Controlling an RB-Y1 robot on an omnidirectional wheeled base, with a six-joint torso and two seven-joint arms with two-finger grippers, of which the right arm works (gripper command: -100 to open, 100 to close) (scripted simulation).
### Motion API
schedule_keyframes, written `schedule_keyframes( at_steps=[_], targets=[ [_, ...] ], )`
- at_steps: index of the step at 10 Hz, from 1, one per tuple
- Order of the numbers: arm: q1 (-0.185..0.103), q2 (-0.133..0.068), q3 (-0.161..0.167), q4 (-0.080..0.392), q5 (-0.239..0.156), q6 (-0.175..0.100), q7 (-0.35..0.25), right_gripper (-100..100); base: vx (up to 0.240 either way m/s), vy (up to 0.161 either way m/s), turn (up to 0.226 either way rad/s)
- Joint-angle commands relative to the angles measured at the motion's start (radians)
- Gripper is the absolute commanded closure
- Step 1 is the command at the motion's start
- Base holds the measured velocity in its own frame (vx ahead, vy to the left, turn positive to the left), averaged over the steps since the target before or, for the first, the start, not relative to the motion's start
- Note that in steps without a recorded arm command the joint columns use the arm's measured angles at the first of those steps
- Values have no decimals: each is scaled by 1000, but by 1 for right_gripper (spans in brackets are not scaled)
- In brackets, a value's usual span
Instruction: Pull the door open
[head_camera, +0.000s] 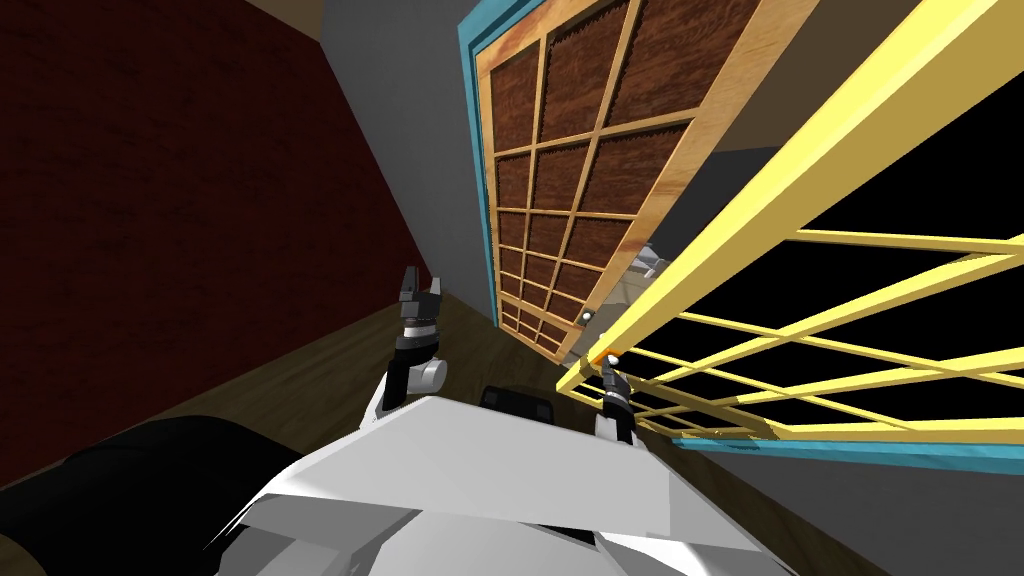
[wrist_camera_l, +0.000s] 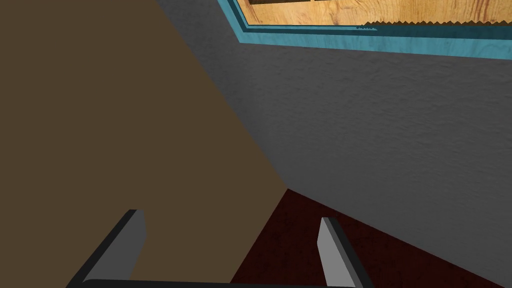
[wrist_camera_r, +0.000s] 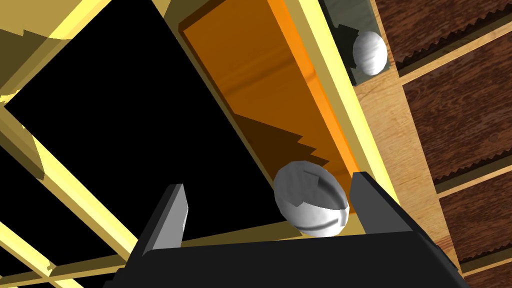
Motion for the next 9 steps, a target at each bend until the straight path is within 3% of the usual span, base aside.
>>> schedule_keyframes(
  at_steps=[1, 3, 7, 8, 9],
  targets=[
    [5, -17, -9, -11, -23, -1, -36, 100, -36, -29, 68],
    [7, -20, 1, -12, -39, -1, -72, 100, -29, -16, 40],
    [7, -20, 1, -12, -39, -1, -72, 100, -14, 2, 9],
    [7, -20, 1, 46, -39, -1, -72, 100, 13, -12, -9],
    [7, -20, 1, 11, -39, -1, -72, 100, 2, -17, -7]
  ],
)
